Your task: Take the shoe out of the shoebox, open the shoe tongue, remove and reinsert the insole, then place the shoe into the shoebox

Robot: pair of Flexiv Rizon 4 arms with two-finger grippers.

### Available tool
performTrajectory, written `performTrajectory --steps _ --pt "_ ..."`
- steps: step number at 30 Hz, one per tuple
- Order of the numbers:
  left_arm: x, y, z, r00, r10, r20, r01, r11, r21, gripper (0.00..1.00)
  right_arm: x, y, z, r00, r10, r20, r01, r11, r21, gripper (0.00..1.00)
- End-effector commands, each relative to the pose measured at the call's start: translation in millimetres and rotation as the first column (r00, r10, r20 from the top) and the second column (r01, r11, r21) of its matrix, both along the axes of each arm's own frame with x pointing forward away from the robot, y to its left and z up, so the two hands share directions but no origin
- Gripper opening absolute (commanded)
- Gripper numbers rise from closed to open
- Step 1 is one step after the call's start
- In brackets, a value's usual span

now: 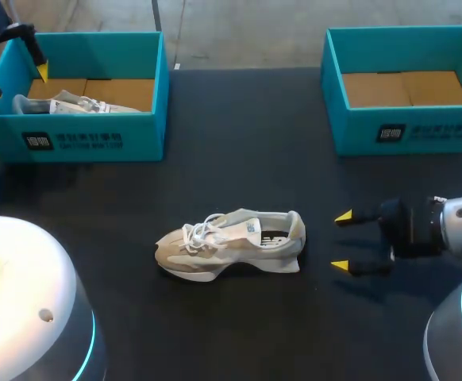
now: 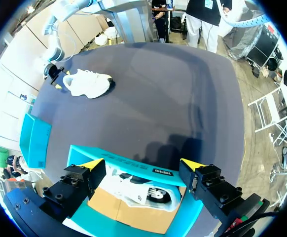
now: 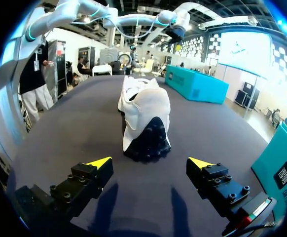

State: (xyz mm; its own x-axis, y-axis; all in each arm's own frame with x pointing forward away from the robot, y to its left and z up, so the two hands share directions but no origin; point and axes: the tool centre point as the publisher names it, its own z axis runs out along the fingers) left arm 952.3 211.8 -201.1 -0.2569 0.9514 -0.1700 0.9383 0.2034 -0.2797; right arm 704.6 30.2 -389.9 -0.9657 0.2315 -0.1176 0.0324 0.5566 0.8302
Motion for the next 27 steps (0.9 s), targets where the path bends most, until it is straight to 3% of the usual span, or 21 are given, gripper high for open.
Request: performTrajectory --steps 1,27 --pt "-0.8 0.2 -0.4 1.000 0.000 0.004 0.000 1.000 0.000 1.00 3.5 10.1 -1.7 1.000 -0.015 0.006 0.015 1.000 -0.006 1.00" --pt "-0.8 0.2 -0.4 1.000 0.000 0.004 0.000 1.000 0.000 1.00 12.2 45.4 -10.9 0.999 -0.044 0.018 0.043 0.999 0.004 1.00"
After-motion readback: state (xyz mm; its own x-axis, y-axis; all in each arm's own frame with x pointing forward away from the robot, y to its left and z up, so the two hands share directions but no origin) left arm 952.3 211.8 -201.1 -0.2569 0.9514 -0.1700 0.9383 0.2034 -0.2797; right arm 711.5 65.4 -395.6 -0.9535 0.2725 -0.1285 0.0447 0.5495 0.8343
